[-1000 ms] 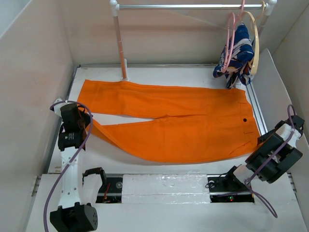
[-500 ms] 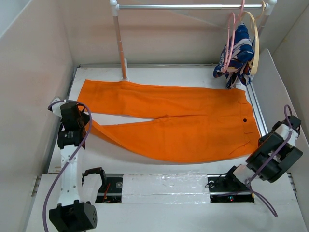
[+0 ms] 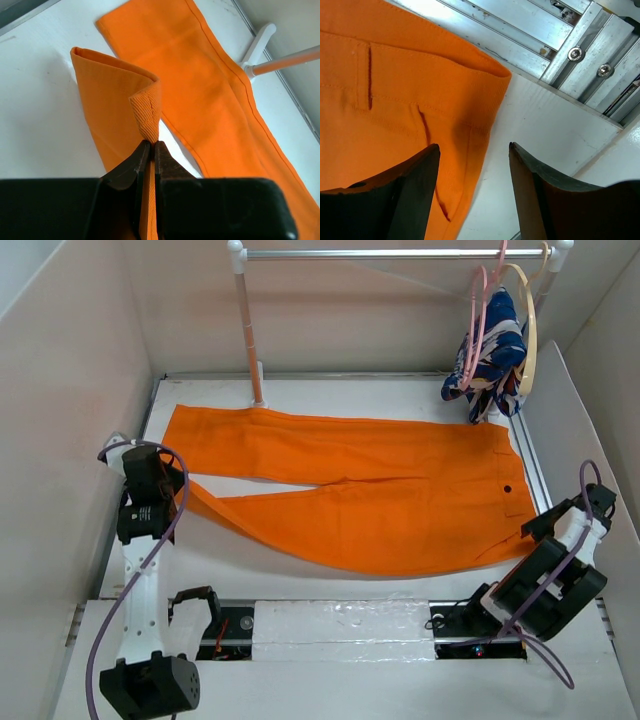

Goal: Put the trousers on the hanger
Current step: Fold the trousers at the center of the board.

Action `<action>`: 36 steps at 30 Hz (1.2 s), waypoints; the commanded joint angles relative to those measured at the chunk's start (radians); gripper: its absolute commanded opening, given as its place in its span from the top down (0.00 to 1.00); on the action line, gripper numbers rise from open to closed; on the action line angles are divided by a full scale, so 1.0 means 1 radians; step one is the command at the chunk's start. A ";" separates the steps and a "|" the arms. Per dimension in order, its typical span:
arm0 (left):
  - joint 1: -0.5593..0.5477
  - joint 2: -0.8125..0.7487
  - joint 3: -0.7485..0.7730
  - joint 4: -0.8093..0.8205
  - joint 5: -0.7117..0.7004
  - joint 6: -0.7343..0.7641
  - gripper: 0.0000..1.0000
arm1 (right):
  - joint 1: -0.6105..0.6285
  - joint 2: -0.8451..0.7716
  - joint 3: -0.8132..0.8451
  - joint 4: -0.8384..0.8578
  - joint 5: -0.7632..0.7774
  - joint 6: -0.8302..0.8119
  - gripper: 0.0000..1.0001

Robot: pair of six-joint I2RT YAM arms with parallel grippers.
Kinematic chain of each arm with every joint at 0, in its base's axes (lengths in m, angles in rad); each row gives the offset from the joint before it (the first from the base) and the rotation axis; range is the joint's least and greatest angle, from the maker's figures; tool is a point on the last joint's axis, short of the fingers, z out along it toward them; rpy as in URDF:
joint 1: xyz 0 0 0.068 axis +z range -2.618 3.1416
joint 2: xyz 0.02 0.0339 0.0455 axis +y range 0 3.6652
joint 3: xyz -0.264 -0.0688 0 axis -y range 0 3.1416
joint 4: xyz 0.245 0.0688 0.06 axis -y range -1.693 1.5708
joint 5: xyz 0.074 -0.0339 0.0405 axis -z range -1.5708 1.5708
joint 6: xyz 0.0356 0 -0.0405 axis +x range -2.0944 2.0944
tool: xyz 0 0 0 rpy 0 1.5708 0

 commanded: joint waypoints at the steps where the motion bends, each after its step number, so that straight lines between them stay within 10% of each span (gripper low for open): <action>1: -0.011 -0.008 0.002 0.046 -0.004 0.005 1.00 | -0.016 0.018 0.022 0.043 -0.005 0.024 0.37; 9: -0.011 0.018 -0.001 0.059 -0.034 0.004 1.00 | -0.028 0.108 0.013 0.082 0.007 0.079 0.41; 15: 0.004 0.030 0.017 0.043 -0.119 0.030 1.00 | -0.028 0.082 0.033 0.051 0.065 0.036 1.00; 24: -0.005 0.160 0.094 -0.003 -0.304 0.004 1.00 | 0.113 0.007 0.235 -0.073 0.047 0.039 1.00; 36: -0.017 0.396 0.266 0.112 -0.396 0.024 1.00 | 0.299 0.364 0.663 0.088 -0.010 0.111 1.00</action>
